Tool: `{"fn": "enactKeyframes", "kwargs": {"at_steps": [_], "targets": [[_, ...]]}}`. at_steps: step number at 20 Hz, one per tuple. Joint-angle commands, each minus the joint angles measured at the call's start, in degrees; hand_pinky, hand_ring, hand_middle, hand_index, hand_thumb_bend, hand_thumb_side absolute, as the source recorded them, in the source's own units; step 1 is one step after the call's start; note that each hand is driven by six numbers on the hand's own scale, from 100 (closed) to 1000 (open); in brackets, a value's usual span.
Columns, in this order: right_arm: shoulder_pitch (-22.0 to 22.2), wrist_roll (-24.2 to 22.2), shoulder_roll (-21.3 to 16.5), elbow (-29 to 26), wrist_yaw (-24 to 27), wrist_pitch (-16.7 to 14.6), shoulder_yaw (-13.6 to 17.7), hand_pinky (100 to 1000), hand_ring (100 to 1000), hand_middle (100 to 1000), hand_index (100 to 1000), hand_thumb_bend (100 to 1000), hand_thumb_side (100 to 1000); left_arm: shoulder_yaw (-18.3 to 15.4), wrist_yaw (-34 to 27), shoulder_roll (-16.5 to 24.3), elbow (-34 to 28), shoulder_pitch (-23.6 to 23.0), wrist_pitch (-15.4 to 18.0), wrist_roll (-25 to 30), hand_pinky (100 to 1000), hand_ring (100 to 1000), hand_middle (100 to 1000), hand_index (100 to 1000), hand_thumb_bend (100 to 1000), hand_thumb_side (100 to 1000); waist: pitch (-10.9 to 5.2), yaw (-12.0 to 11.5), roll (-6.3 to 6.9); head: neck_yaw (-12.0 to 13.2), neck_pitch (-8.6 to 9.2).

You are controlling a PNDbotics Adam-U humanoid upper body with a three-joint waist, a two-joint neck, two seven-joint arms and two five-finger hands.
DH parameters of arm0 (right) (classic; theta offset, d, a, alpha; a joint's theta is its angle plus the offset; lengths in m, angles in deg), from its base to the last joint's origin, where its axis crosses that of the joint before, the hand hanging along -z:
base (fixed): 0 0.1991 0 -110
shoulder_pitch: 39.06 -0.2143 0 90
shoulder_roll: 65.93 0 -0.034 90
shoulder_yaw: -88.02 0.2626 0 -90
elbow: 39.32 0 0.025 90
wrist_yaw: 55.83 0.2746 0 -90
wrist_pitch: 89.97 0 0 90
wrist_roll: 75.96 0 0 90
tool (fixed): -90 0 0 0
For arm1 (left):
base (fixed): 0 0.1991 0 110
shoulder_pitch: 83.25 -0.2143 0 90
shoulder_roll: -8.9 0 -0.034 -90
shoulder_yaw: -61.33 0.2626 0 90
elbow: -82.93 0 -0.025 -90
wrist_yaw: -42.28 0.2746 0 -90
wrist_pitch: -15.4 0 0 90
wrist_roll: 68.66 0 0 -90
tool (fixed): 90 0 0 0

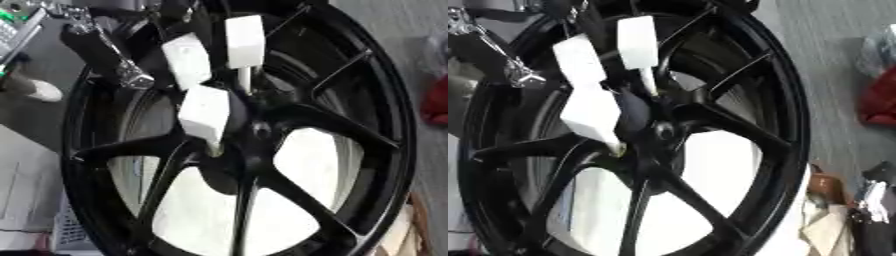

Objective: Pull the pin out of the wheel hub.

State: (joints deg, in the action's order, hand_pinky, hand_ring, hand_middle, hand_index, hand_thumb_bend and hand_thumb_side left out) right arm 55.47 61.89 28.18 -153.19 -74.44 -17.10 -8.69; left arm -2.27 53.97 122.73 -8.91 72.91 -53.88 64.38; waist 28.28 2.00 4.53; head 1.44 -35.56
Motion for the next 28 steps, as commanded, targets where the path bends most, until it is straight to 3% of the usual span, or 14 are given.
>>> {"fn": "enactKeyframes", "kwargs": {"at_steps": [1, 8, 15, 19, 25, 28], "targets": [[-0.2, 0.0, -0.2, -0.7, 0.2, -0.3, 0.2, 518, 901, 855, 833, 100, 576, -0.1, 0.1, 0.5, 0.0, 1.2, 7.0, 7.1, 813, 808, 675, 790, 171, 100, -0.96, 0.1, -0.04, 0.3, 0.87], [-0.3, 0.3, -0.1, -0.7, 0.3, -0.2, 0.3, 519, 901, 855, 833, 100, 577, 0.4, -1.3, 0.4, 0.2, 1.1, 6.7, 8.8, 800, 774, 625, 749, 108, 114, -0.85, 0.3, 0.14, 0.2, 0.63], [-0.3, 0.4, -0.1, -0.7, 0.4, 0.0, 0.3, 519, 901, 855, 833, 100, 578, 0.3, -2.8, 0.4, 0.4, 1.2, 5.9, 8.9, 746, 618, 437, 540, 100, 127, -0.95, 0.4, 0.29, 0.4, 0.49], [-0.4, 0.2, 0.0, -0.7, 0.6, 0.0, 0.2, 518, 901, 854, 834, 100, 579, 0.2, -2.2, -0.5, 2.0, 1.7, 5.0, 8.9, 737, 575, 356, 454, 100, 131, -0.93, 0.8, 0.47, 0.8, 0.82], [-0.6, -0.1, 0.1, -0.7, 0.8, 0.1, 0.2, 518, 901, 855, 834, 100, 582, -0.3, -2.3, -1.6, 4.7, 2.2, 4.9, 8.9, 694, 515, 277, 294, 100, 171, -0.75, 1.0, 0.65, 1.0, 0.84], [-0.6, -0.2, 0.1, -0.7, 0.9, 0.2, 0.2, 518, 902, 855, 834, 100, 582, -1.1, -4.1, -1.8, 5.2, 2.8, 4.4, 8.2, 678, 501, 255, 256, 100, 183, -0.78, 0.9, 0.75, 0.9, 0.57]]}}
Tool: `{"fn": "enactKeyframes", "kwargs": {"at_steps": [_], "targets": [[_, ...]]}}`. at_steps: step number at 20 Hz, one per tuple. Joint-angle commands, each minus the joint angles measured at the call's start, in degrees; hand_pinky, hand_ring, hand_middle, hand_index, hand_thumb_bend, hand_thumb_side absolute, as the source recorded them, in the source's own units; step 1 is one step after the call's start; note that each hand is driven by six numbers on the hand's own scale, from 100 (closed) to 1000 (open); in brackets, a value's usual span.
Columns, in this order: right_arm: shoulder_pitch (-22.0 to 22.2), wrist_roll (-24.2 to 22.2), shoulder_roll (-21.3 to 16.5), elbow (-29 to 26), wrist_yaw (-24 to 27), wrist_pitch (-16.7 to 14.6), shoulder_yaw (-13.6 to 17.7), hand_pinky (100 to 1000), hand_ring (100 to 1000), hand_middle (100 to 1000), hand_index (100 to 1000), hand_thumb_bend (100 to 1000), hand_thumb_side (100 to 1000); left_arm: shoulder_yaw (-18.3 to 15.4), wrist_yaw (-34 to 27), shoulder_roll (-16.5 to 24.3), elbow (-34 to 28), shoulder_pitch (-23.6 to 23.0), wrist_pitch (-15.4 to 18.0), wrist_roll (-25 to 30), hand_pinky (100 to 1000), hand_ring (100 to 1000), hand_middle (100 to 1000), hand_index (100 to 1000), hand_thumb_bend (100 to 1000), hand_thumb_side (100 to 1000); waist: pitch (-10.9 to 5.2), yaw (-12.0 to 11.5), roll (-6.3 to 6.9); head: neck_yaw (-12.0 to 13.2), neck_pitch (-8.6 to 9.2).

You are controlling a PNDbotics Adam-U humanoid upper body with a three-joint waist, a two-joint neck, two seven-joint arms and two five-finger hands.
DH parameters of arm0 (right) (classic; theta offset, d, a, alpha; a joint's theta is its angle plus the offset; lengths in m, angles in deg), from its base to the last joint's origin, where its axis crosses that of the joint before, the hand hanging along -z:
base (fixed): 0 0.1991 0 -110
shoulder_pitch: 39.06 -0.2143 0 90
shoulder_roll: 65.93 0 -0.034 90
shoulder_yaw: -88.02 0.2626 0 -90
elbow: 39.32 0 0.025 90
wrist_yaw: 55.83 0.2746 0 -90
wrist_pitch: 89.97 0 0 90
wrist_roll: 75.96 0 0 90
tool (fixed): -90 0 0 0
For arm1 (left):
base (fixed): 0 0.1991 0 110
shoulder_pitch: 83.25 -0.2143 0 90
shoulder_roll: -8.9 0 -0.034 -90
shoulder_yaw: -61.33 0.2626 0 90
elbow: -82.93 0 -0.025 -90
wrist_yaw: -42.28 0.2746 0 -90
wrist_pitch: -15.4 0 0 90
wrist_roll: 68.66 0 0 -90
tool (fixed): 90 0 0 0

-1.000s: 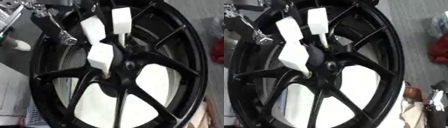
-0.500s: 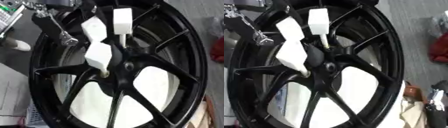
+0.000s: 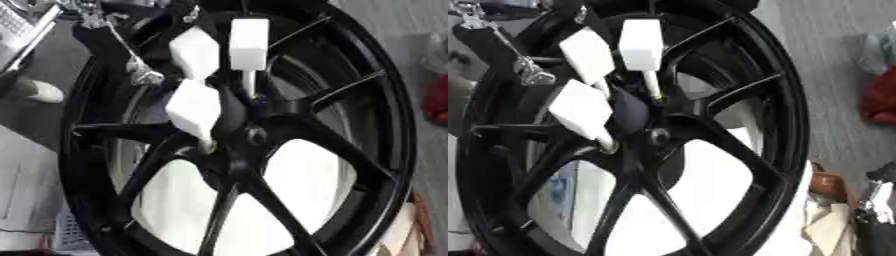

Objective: Pull the pin out of the wheel hub.

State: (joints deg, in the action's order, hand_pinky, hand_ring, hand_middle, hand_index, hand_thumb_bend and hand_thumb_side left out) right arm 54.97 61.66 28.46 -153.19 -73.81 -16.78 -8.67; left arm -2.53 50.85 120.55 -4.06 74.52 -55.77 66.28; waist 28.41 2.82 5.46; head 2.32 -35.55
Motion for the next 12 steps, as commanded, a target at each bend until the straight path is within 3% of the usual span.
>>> {"fn": "enactKeyframes", "kwargs": {"at_steps": [1, 12], "targets": [[-0.1, 0.0, -0.2, -0.7, 0.3, -0.1, 0.2, 518, 902, 855, 835, 100, 582, -1.1, -1.5, 0.4, 0.4, 1.4, 6.1, 6.1, 676, 498, 248, 238, 100, 185, -0.94, 0.1, -0.16, 0.0, 0.49], [0.3, 0.5, -0.8, -0.7, 0.2, 0.0, 0.7, 519, 903, 855, 836, 100, 584, -3.7, -6.1, 2.8, -3.0, 3.1, 3.9, 6.9, 669, 437, 142, 159, 100, 185, -1.56, -0.9, -0.09, -0.2, -0.10]]}}
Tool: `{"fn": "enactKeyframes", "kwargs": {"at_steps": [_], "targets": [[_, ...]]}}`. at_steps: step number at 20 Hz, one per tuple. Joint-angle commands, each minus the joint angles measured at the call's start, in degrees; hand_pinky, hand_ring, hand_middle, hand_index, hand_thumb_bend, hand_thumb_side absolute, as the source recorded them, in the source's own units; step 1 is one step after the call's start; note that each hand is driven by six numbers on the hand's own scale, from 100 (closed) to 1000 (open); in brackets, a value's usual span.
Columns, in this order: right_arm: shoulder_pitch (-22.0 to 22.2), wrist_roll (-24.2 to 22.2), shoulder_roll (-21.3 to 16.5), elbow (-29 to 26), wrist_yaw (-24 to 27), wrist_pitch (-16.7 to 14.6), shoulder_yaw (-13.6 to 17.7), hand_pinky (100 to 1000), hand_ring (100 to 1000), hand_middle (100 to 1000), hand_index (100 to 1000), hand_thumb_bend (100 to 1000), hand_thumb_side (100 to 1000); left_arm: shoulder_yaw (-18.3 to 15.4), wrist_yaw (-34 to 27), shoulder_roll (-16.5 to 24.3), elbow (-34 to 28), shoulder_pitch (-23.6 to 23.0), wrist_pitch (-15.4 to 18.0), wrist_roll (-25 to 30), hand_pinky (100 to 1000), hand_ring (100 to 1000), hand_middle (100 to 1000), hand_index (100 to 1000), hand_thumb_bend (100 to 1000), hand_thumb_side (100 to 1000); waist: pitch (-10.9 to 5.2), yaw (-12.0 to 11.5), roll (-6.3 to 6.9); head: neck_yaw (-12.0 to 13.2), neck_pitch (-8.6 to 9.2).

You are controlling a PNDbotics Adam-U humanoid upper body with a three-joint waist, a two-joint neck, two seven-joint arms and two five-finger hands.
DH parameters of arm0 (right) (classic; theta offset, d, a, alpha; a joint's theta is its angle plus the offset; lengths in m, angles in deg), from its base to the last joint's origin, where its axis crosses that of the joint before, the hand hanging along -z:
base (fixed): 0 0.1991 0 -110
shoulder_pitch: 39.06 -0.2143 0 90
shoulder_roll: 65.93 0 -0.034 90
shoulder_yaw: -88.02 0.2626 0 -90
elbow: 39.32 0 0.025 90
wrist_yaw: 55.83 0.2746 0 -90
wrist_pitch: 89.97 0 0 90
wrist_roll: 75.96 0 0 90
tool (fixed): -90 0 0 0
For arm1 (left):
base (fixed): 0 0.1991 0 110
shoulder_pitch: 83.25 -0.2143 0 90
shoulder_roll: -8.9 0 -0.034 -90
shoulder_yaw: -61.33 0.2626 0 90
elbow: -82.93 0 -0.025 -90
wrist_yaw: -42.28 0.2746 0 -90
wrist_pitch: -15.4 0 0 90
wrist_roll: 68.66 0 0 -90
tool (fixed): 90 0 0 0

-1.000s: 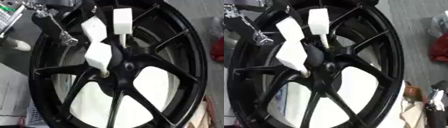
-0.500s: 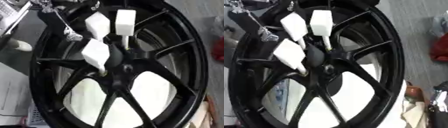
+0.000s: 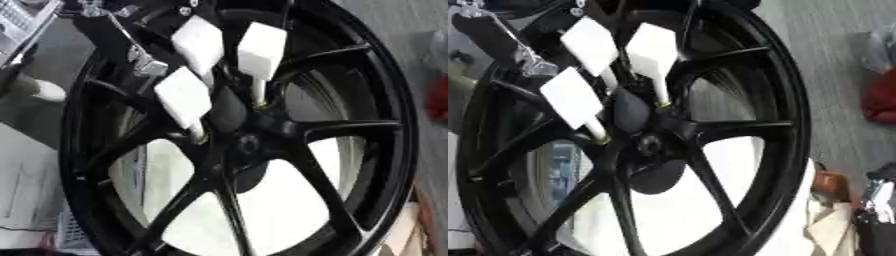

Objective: Pull the pin out of the wheel hub.

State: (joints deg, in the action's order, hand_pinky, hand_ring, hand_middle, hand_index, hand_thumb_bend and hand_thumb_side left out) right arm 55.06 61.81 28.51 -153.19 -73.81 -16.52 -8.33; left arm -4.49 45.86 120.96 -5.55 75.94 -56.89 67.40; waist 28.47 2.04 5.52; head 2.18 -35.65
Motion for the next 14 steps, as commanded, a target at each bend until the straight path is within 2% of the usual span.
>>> {"fn": "enactKeyframes", "kwargs": {"at_steps": [1, 9, 11, 14], "targets": [[0.3, 0.5, -0.9, -0.7, 0.1, -0.2, 0.4, 519, 903, 855, 836, 100, 584, -1.9, -1.4, 2.6, -1.8, 2.0, 4.7, 5.9, 670, 437, 140, 157, 100, 183, -1.69, -0.2, -0.10, -0.1, -0.09], [0.4, 0.7, -1.3, -0.7, -0.2, -0.3, 0.6, 520, 903, 855, 836, 100, 585, -3.1, -0.5, 2.5, -1.6, 4.8, 3.7, 5.9, 672, 438, 141, 155, 100, 180, -1.79, -0.5, 0.39, 0.0, -0.77], [0.5, 0.8, -1.3, -0.7, -0.3, -0.3, 0.6, 520, 903, 855, 836, 100, 585, -4.5, -1.0, 2.7, -1.4, 5.4, 3.4, 5.9, 671, 439, 140, 156, 100, 180, -1.81, -0.6, 0.46, -0.1, -1.21], [0.7, 1.1, -1.3, -0.7, -0.6, -0.3, 0.9, 521, 903, 855, 836, 100, 584, -8.4, -3.8, 3.9, -0.6, 5.7, 2.2, 4.8, 671, 438, 134, 158, 100, 182, -1.90, -0.8, 0.55, -0.5, -1.72]]}}
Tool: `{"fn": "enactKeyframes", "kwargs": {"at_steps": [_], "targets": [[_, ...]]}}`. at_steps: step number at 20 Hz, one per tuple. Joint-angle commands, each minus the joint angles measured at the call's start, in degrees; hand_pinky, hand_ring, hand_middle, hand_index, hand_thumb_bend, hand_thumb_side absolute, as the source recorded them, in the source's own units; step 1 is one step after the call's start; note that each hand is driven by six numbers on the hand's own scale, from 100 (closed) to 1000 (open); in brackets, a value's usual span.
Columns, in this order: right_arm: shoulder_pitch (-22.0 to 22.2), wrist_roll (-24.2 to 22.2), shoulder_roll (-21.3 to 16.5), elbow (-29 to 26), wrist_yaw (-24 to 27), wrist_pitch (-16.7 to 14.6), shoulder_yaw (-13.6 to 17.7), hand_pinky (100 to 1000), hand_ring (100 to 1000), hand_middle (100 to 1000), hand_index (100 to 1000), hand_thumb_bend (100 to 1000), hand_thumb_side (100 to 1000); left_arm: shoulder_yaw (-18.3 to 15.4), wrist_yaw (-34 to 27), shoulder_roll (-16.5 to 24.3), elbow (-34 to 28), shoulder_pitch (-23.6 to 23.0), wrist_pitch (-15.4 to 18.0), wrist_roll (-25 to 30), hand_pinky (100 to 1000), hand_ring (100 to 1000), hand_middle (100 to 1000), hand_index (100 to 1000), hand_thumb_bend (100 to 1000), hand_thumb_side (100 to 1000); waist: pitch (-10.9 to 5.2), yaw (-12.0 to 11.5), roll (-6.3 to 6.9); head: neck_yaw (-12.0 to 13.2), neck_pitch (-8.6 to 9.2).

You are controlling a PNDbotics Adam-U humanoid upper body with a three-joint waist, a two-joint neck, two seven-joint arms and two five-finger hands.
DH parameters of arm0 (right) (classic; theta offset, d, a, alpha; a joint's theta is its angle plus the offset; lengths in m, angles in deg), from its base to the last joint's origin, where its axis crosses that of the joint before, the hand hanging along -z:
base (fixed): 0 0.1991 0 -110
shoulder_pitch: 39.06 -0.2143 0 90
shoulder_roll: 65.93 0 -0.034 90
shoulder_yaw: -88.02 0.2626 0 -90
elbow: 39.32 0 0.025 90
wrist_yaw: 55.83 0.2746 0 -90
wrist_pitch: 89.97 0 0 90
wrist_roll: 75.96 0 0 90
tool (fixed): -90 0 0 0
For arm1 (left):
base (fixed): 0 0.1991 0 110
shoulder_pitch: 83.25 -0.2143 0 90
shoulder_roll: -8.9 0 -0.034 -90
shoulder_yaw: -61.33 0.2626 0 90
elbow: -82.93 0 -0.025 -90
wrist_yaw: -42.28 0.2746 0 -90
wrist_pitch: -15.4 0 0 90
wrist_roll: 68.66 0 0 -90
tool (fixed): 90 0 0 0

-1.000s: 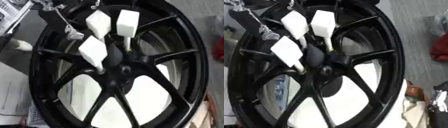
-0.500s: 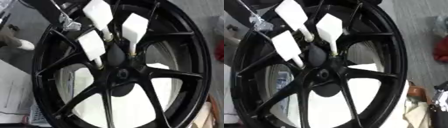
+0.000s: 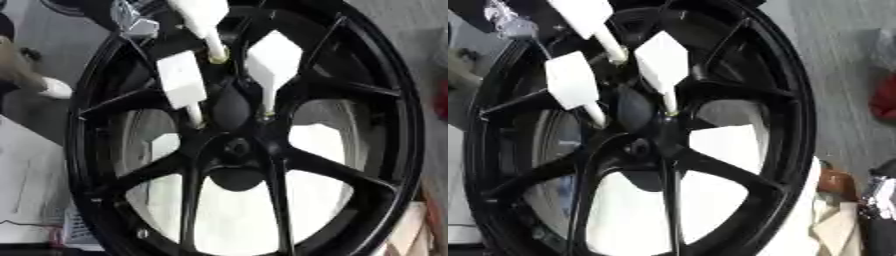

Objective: Pull the pin out of the wheel hub.

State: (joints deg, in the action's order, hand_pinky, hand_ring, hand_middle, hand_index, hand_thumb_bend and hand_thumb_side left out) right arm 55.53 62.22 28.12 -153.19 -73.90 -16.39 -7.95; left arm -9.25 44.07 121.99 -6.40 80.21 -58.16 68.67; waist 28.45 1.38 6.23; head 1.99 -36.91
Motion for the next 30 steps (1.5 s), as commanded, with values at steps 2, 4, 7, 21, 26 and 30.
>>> {"fn": "enactKeyframes", "kwargs": {"at_steps": [2, 4, 7, 21, 26, 30], "targets": [[0.4, 0.9, -0.9, -0.7, -0.8, -0.4, 0.7, 521, 903, 855, 836, 100, 583, -6.7, -4.0, 4.4, 1.3, 1.0, 2.5, 1.3, 671, 438, 130, 159, 100, 189, -1.98, -0.4, -0.14, -0.7, -0.70], [0.6, 1.1, -0.9, -0.7, -1.1, -0.4, 0.8, 522, 903, 855, 836, 100, 581, -9.5, -5.6, 6.3, 2.8, 0.1, 1.6, -1.4, 674, 443, 129, 163, 100, 207, -2.10, -0.7, -0.16, -1.1, -0.92], [1.2, 1.6, -0.6, -0.7, -1.7, -0.4, 1.1, 522, 903, 855, 837, 100, 580, -14.4, -7.9, 10.1, 6.2, -2.7, 0.6, -6.1, 674, 442, 123, 164, 100, 219, -2.30, -1.2, -0.32, -1.5, -1.36], [2.4, 2.6, -0.6, -0.7, -2.6, -0.7, 1.7, 526, 902, 853, 837, 100, 573, -27.8, -20.5, 23.3, 29.4, -21.3, 3.1, -29.0, 663, 424, 100, 167, 100, 374, -3.41, -3.0, -2.20, -4.6, 0.08], [2.1, 2.3, -0.7, -0.7, -1.9, -1.0, 1.7, 526, 901, 852, 836, 100, 573, -26.8, -15.1, 22.5, 33.8, -25.9, 3.8, -31.0, 676, 449, 130, 199, 100, 324, -3.56, -3.1, -2.93, -4.5, 1.00], [2.0, 2.0, -0.4, -0.7, -1.4, -1.2, 1.7, 526, 901, 851, 836, 100, 573, -25.3, -7.9, 21.0, 34.6, -28.4, 3.7, -26.1, 829, 746, 572, 652, 100, 183, -3.56, -3.0, -3.52, -4.3, 1.53]]}}
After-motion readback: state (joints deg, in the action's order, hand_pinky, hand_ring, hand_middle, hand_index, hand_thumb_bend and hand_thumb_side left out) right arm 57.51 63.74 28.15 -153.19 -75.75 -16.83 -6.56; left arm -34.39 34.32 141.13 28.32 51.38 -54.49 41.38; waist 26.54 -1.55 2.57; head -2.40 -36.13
